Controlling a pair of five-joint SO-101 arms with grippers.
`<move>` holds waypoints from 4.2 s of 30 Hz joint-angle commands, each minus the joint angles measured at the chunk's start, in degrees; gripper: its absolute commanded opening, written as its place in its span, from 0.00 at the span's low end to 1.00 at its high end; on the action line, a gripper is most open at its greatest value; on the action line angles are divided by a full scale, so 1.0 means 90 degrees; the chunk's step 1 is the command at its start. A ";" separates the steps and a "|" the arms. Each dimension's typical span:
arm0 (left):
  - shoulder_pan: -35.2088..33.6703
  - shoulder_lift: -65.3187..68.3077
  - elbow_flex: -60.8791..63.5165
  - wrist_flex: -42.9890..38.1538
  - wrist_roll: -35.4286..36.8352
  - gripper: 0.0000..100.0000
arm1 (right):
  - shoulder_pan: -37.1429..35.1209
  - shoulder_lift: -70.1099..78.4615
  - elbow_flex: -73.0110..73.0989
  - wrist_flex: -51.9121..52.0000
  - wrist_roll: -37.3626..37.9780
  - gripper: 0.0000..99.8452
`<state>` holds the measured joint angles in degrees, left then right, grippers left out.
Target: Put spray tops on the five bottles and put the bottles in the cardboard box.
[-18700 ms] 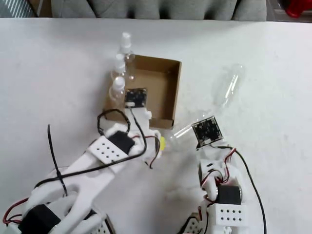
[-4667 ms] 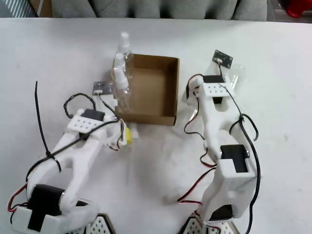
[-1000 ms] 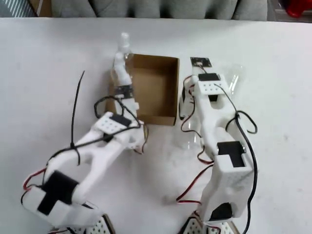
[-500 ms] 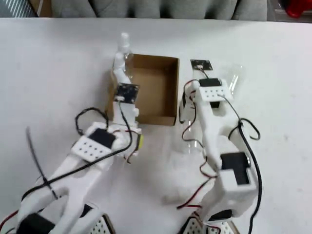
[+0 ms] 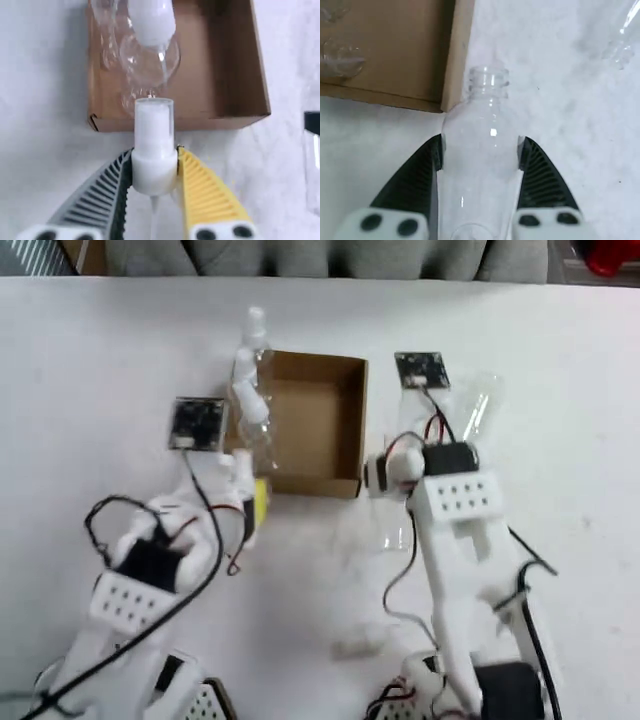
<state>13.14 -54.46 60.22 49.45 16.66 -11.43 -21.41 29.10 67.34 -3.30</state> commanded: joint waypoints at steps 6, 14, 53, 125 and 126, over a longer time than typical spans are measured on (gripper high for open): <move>-0.0972 -0.1841 -0.0303 0.0068 -0.0059 0.02 | -0.0659 -0.2271 0.1475 -0.1128 0.0088 0.02; -0.1158 -0.0093 -0.3028 0.0830 -0.0059 0.02 | -0.0904 -0.3766 0.2794 -0.2584 0.0088 0.02; 0.0757 0.1744 -0.5832 -0.2286 -0.1377 0.02 | -0.3082 -0.9089 0.7238 -0.5631 0.0088 0.02; 0.1685 -0.2779 0.1026 -0.2764 -0.0752 0.13 | -0.3082 -0.9089 0.7365 -0.5631 0.0088 0.02; 0.1685 -0.2779 0.1006 -0.2657 -0.0635 0.16 | -0.3072 -0.9089 0.7365 -0.5631 0.0088 0.02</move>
<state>27.82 -78.37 70.07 23.16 8.66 -39.21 -102.55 95.30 17.49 -3.12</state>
